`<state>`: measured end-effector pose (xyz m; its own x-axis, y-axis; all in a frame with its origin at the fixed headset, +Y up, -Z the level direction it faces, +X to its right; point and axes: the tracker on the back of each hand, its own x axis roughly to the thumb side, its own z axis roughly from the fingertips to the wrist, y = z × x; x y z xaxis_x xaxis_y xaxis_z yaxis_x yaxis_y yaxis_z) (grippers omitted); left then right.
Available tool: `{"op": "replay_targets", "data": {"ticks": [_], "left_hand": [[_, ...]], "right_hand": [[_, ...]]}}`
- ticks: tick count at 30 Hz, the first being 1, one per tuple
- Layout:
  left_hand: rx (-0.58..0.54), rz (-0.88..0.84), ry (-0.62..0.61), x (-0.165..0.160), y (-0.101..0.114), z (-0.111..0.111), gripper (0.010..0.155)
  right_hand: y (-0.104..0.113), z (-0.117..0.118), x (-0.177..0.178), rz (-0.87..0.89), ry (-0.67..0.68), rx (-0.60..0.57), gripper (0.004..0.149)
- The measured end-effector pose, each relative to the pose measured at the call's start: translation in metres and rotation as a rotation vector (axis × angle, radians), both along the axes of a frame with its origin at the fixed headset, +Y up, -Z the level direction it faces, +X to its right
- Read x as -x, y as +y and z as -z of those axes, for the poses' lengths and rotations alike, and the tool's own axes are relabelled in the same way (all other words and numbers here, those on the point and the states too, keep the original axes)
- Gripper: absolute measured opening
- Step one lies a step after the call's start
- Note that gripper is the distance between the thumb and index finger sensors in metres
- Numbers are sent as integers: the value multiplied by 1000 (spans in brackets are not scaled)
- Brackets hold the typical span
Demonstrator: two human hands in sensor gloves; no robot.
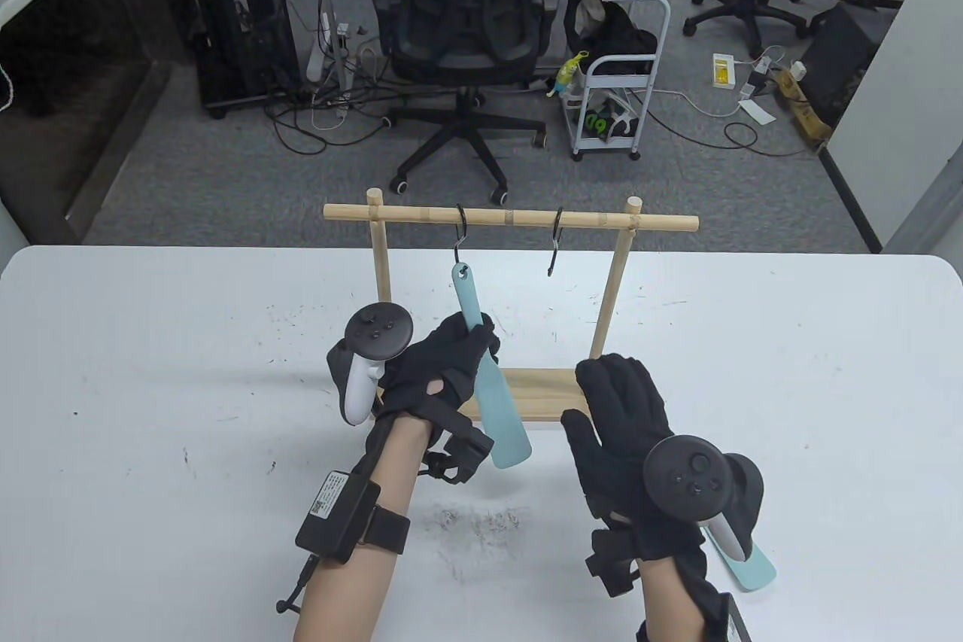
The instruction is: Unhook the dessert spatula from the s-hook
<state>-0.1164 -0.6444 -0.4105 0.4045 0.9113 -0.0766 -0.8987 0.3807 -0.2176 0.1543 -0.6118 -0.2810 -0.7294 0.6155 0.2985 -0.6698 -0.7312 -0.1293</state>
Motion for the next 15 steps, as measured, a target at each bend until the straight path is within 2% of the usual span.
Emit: {"op": "replay_targets", "data": {"ticks": [15], "left_hand": [[46, -112, -70, -4, 11, -10, 57]], "right_hand": [[0, 0, 0, 1, 6, 9, 64]]}}
